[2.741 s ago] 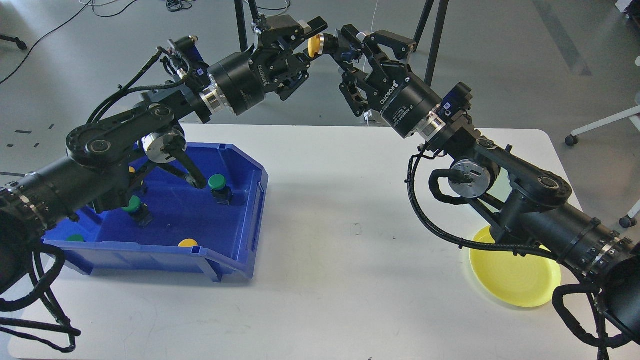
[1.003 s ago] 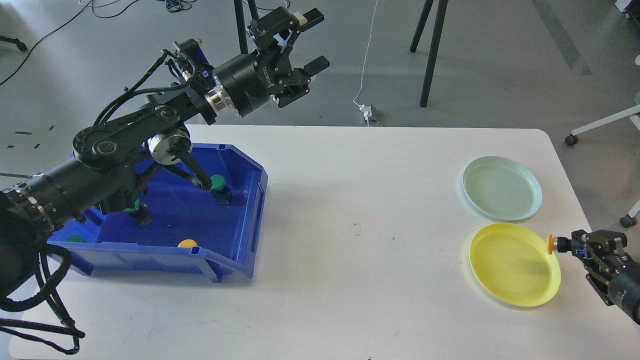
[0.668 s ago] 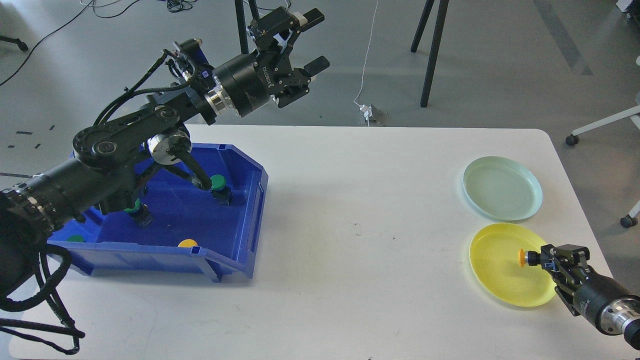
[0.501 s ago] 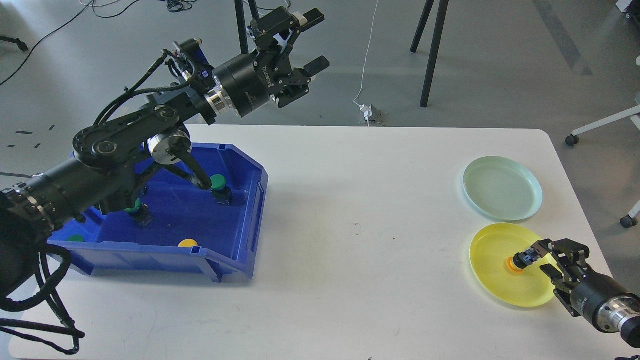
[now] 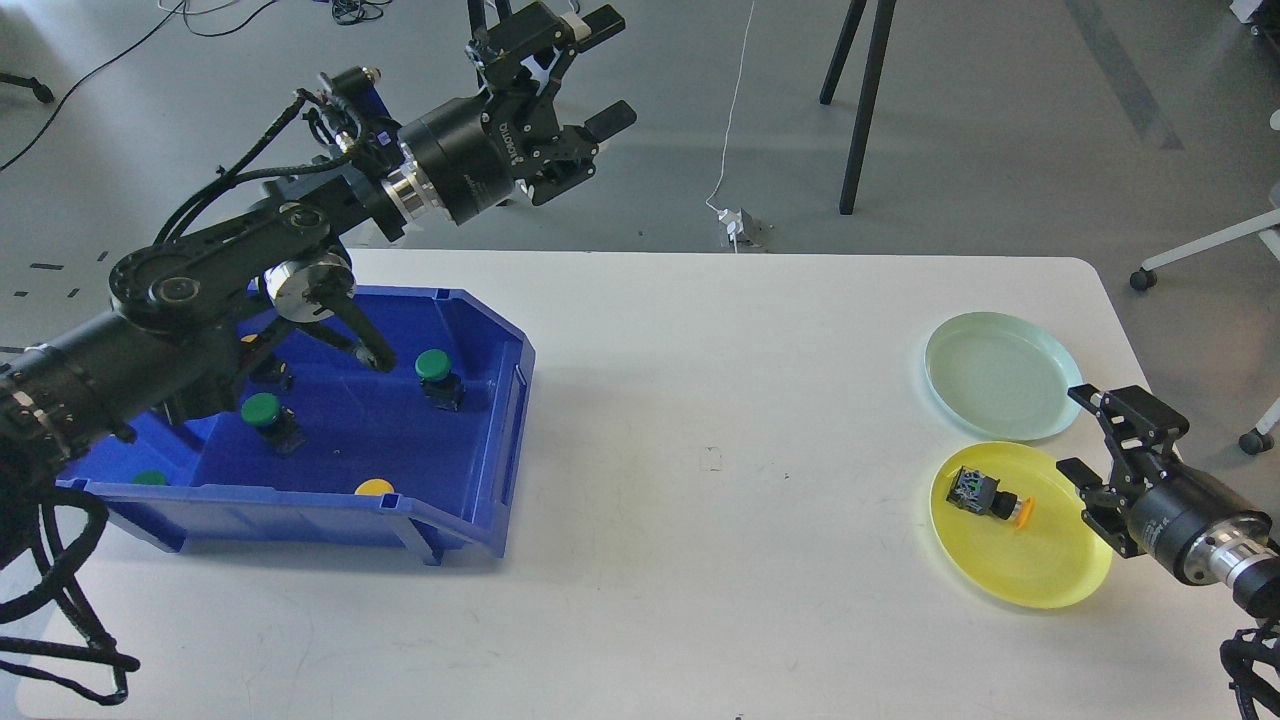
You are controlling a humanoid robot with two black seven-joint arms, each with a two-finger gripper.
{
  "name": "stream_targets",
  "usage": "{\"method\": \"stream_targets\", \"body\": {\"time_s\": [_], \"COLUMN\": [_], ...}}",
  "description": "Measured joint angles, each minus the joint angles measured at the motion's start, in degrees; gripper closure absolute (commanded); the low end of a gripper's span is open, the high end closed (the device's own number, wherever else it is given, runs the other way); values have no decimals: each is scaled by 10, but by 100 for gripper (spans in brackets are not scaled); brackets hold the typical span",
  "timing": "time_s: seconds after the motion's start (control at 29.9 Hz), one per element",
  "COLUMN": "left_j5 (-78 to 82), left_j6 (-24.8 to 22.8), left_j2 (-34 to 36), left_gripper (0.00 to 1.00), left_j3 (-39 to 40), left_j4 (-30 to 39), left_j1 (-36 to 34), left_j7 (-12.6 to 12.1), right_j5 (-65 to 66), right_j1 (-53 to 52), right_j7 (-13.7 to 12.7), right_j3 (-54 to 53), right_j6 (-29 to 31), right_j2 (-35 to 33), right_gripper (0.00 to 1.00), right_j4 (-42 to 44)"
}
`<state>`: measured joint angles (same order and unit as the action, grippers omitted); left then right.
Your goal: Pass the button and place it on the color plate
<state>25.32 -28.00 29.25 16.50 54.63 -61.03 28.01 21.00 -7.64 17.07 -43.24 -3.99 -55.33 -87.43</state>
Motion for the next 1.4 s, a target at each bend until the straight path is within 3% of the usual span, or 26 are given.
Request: {"method": "stream_targets", "body": {"time_s": [0.27, 0.47, 0.77, 1.4], "left_j5": [203, 451, 755, 768], "left_j6": [0, 0, 0, 0], "left_j2": [199, 268, 252, 163], "left_gripper": [7, 7, 8, 8], "left_j3": [-39, -66, -124, -134], "left_j4": [87, 97, -6, -123], "left_j1": [-6, -3, 10, 67], "left_j7": [0, 0, 0, 0], "right_j5": [-31, -120, -147, -147], "right_j1": [-32, -83, -90, -83], "right_j7": [-16, -17, -16, -16], "right_j3": [-136, -155, -150, -151], "right_j6": [94, 130, 149, 165], "right_j2": [52, 105, 121, 120], "right_gripper": [4, 4, 4, 4], "right_j4": [15, 55, 78, 91]}}
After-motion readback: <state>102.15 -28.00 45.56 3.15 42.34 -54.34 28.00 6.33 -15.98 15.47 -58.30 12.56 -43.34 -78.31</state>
